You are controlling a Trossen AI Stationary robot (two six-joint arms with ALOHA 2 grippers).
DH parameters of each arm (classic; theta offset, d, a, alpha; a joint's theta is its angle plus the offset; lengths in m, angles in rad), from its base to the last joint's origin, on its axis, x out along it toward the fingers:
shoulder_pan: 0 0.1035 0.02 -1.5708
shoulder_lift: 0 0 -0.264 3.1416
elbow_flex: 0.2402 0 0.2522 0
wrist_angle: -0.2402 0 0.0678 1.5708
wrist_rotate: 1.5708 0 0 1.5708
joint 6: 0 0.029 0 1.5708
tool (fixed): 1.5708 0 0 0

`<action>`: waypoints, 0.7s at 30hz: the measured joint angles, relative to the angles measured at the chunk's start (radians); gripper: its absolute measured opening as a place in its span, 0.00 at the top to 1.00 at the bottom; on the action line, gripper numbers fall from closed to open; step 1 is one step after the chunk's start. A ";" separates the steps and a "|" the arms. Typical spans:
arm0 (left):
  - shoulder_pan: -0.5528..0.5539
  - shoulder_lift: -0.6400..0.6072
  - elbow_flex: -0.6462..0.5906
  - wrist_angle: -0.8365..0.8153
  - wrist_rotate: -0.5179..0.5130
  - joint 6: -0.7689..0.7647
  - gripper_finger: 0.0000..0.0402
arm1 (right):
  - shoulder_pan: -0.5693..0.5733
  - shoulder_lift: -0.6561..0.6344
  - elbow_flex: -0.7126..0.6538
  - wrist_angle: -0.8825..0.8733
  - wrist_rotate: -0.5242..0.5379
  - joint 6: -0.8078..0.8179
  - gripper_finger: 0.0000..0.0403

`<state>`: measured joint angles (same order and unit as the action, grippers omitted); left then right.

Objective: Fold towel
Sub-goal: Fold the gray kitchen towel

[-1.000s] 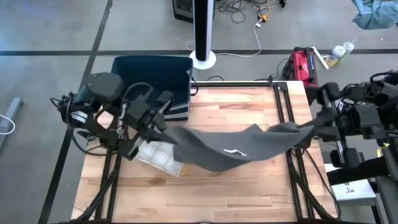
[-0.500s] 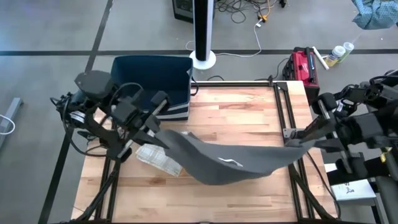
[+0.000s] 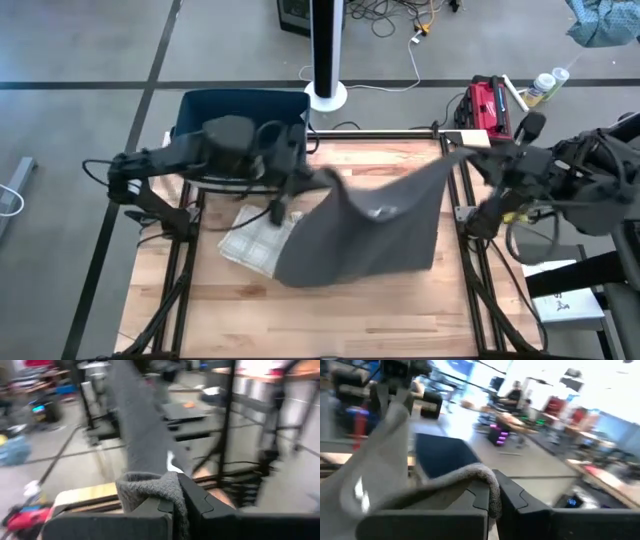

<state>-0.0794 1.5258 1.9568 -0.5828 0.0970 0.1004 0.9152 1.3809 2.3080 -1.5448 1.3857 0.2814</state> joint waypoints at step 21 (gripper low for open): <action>0.440 -0.001 0.081 0.684 0.511 -0.405 1.00 | -0.503 -0.013 0.049 1.001 -0.136 -1.136 0.99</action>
<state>0.3606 1.5247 2.0375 0.1011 0.6077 -0.3041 0.4121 1.3677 2.3573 -0.5438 1.2493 -0.8542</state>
